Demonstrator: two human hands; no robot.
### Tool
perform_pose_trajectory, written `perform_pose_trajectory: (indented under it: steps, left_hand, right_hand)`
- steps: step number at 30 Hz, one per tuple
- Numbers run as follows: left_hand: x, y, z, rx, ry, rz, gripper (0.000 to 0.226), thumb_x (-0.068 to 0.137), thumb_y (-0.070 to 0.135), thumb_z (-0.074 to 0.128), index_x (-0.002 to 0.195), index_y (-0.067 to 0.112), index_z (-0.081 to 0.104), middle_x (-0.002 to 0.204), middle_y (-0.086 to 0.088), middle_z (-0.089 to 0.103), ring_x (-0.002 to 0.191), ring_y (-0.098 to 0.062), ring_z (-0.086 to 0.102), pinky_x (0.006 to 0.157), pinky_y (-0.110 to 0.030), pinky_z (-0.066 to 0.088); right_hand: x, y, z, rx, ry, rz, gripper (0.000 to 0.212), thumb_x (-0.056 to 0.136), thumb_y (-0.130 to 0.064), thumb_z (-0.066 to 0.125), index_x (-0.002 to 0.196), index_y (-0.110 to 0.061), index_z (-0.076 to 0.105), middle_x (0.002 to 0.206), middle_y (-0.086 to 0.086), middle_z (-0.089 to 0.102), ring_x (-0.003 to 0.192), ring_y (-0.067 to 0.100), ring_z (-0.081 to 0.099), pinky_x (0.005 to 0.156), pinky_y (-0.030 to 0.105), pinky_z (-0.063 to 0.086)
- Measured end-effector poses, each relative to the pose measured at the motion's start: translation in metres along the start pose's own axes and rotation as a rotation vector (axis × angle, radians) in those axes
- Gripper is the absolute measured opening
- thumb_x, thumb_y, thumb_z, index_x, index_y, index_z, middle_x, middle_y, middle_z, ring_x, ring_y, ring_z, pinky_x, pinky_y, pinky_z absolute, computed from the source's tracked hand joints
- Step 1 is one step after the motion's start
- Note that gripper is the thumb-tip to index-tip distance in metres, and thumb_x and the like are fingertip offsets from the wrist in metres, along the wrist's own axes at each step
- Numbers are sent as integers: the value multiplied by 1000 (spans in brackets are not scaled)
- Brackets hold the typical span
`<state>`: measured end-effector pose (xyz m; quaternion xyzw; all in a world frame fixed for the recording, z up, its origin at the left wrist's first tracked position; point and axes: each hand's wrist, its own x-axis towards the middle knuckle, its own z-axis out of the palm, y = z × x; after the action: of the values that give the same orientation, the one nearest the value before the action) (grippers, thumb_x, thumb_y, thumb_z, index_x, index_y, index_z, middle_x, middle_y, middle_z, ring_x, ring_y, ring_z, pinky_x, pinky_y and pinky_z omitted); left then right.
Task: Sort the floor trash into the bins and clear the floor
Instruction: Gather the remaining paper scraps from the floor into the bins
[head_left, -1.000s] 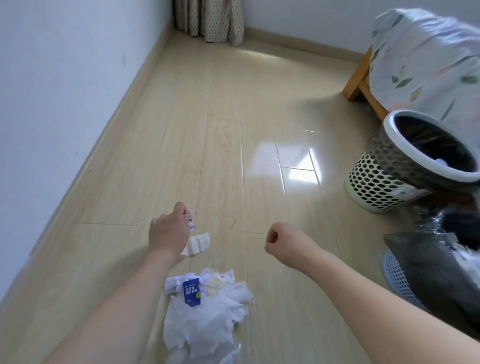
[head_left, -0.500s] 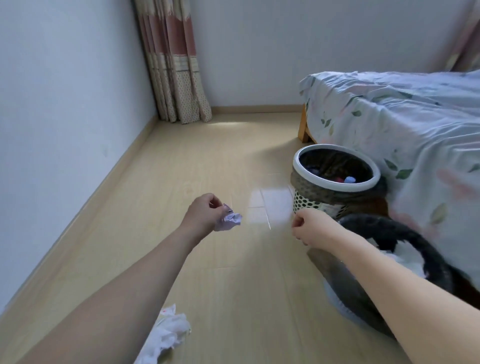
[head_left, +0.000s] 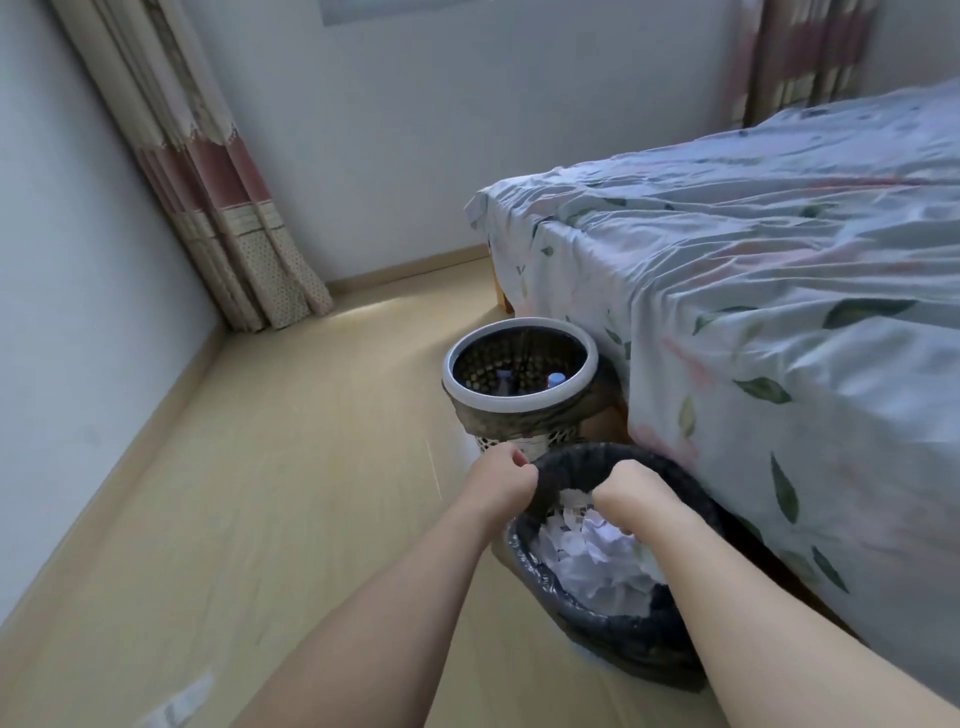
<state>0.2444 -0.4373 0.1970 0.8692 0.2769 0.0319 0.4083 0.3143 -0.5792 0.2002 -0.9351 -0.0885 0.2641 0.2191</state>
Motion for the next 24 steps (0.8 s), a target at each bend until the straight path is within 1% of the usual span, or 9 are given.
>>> perform_pose_trajectory:
  steps: [2,4,6,10,12,15,19,21,24]
  left_hand:
    - [2,-15,-23,52,11,-14,18,81,20,46,87,11,61,87,-8,67,85,-25,65,69,-35,51]
    - [0,-42,-55,43,24,-61,22,80,18,46,89,9,63,89,-10,69,80,-25,66,67,-33,50]
    - [-9,-84,-93,48,31,-114,21,79,17,46,88,9,64,89,-9,69,73,-23,61,67,-30,47]
    - [-44,-191,-174,91,38,-265,17,85,14,48,92,12,64,91,-8,67,73,-21,59,65,-27,46]
    - [-66,-251,-209,19,53,-373,18,88,12,49,98,8,63,91,-9,66,70,-22,57,57,-25,39]
    - [-104,-343,-252,-98,84,-512,12,92,14,52,98,9,61,90,-8,64,67,-21,55,58,-24,38]
    - [-132,-457,-278,-19,52,-617,13,89,13,52,96,9,63,87,-6,63,65,-18,53,54,-23,36]
    - [-133,-498,-273,33,25,-611,15,88,21,58,99,12,62,93,-5,64,71,-16,54,61,-27,43]
    - [-117,-540,-250,117,-41,-510,39,85,42,61,118,23,52,109,0,61,92,-19,59,78,-31,46]
  right_hand:
    - [-1,-18,7,62,39,-73,11,90,-13,50,83,-7,56,76,7,55,75,25,55,68,30,48]
    - [-2,-41,18,106,48,-184,12,88,-14,51,93,-8,61,82,7,59,80,25,58,72,30,49]
    - [-9,-72,36,122,39,-287,8,86,-13,51,82,-12,58,78,4,57,78,21,57,68,29,47]
    - [-32,-143,100,-18,-23,-449,20,80,-11,46,61,-16,48,61,1,51,55,17,47,52,25,35]
    - [-47,-177,146,-91,-95,-504,16,82,-13,46,71,-19,56,74,2,61,65,18,55,54,25,41]
    - [-70,-220,233,-126,-218,-525,15,85,-16,47,81,-21,61,93,3,67,86,22,66,72,31,54]
    - [-93,-257,337,-271,-407,-521,14,88,-17,48,90,-21,61,93,0,64,87,19,63,69,26,48]
    - [-98,-265,372,-311,-439,-496,17,87,-16,47,95,-18,62,98,2,65,84,18,60,68,26,46]
    - [-95,-272,415,-356,-443,-455,24,88,-20,49,109,-20,60,109,-2,62,89,16,57,74,27,49]
